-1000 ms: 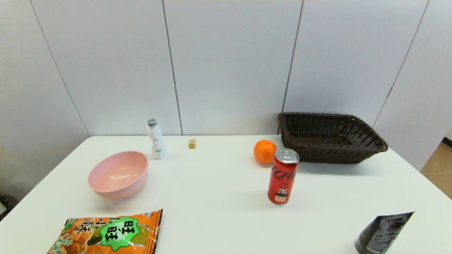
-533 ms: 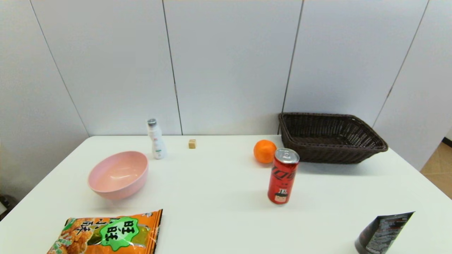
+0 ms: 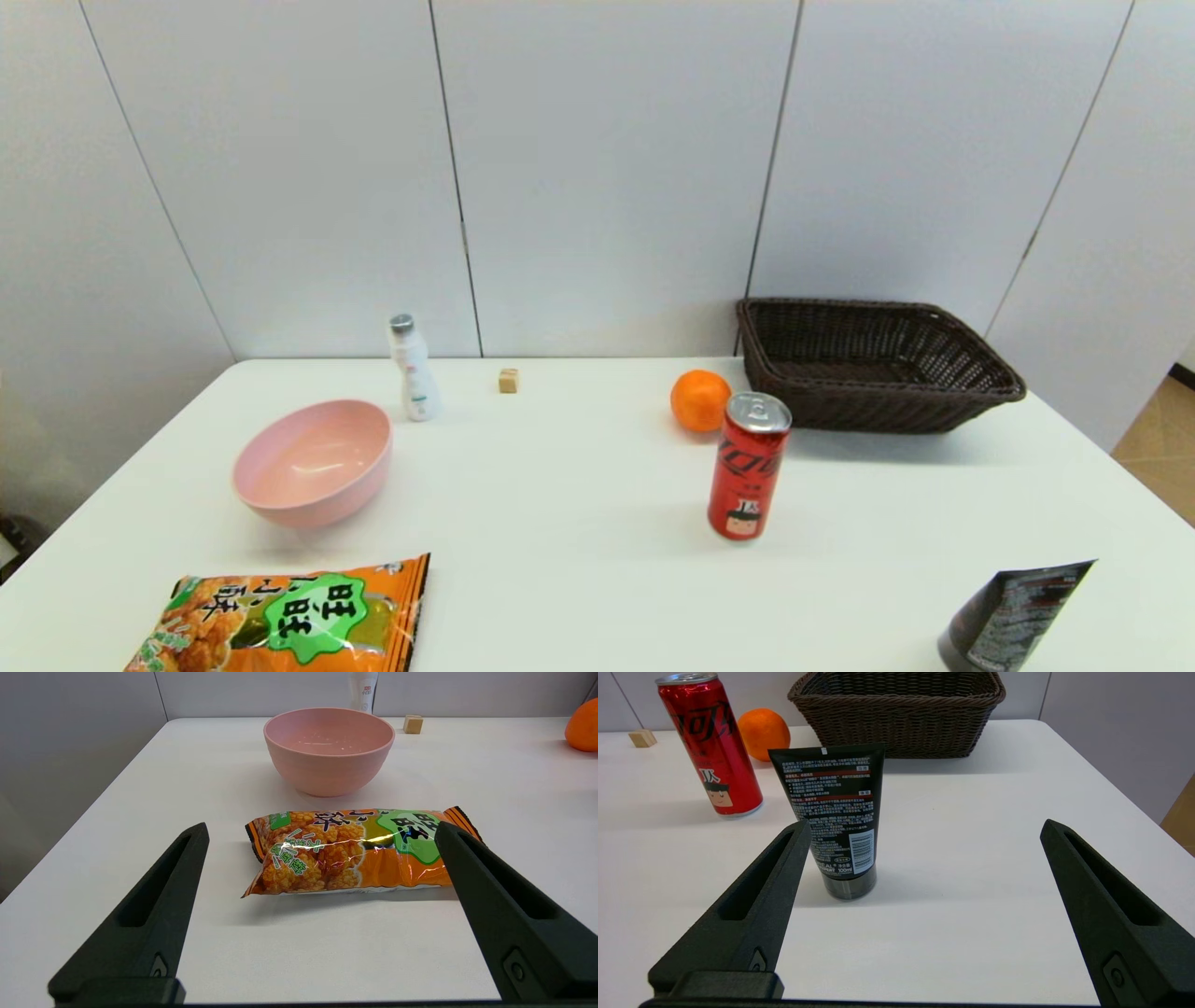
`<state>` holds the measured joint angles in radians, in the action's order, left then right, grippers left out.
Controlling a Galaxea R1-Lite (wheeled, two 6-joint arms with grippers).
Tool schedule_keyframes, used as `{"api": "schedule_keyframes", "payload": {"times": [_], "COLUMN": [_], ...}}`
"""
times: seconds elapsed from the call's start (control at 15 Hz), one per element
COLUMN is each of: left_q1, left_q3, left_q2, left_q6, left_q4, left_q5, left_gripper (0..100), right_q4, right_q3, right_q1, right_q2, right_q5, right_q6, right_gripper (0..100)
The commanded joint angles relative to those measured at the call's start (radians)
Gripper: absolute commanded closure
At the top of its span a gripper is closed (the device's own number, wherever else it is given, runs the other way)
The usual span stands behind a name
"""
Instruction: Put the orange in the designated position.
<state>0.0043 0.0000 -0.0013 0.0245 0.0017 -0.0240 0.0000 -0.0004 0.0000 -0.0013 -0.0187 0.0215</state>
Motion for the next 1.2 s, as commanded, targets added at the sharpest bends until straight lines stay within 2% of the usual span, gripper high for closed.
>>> {"api": "schedule_keyframes", "payload": {"times": [0.07,1.2], "left_q1": [0.000,0.000], "left_q3": [0.000,0.000], "left_q2": [0.001,0.001], "left_q6": [0.000,0.000], "left_q4": [0.000,0.000], "left_q5": [-0.001,-0.001], "left_gripper": [0,0], "right_q4": [-0.002,0.000], "right_q3": [0.000,0.000], "right_q1": [0.000,0.000], "right_q2": [0.001,0.001], "right_q5": [0.000,-0.001], "right_q6": [0.000,0.000], "right_gripper": [0,0]}}
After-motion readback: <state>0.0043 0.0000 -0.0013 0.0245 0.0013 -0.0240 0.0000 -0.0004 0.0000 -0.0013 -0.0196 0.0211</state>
